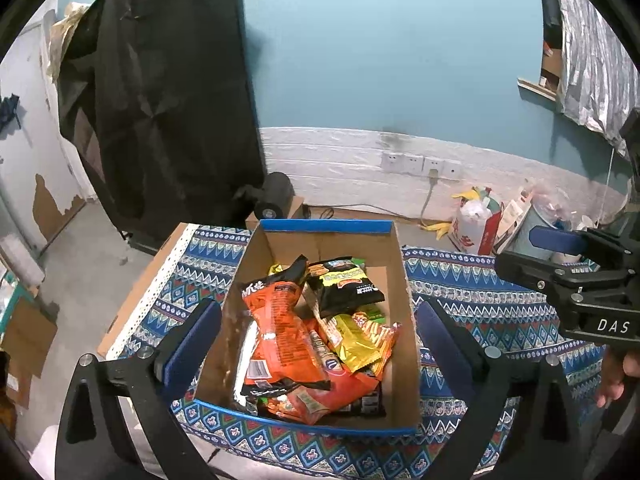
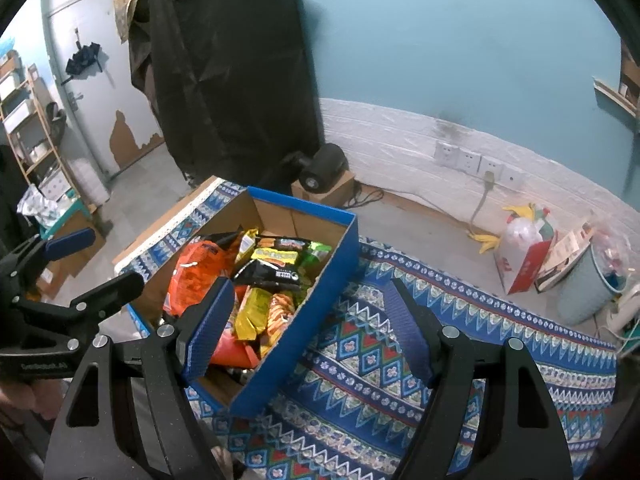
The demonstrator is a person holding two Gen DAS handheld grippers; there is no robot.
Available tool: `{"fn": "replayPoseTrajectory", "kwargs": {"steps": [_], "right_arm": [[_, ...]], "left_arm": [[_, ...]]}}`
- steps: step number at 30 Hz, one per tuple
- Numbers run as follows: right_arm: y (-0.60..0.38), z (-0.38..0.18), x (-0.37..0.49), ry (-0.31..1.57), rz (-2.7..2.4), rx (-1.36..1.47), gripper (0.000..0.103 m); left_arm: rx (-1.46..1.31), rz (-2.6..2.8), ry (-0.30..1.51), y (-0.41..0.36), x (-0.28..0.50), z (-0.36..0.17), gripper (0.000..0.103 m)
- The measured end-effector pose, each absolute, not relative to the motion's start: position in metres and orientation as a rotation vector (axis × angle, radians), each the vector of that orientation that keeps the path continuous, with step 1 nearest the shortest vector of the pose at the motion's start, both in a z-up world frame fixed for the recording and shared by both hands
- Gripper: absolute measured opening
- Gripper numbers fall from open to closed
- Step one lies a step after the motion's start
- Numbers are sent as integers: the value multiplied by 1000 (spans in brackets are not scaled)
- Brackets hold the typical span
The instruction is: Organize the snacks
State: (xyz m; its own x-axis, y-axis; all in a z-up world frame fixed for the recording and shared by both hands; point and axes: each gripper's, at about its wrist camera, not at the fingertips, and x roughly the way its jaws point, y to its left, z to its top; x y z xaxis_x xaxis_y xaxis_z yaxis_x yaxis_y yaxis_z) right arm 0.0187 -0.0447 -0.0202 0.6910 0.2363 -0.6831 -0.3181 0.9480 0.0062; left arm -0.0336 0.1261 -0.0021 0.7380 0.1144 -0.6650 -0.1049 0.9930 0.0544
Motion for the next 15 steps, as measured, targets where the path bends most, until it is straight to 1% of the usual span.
{"fn": "replayPoseTrajectory", "kwargs": {"steps": [15], "right_arm": [[-44, -21, 18, 747, 314, -136, 76]], "left_arm": [[47, 108, 756, 119, -31, -7, 99]]}}
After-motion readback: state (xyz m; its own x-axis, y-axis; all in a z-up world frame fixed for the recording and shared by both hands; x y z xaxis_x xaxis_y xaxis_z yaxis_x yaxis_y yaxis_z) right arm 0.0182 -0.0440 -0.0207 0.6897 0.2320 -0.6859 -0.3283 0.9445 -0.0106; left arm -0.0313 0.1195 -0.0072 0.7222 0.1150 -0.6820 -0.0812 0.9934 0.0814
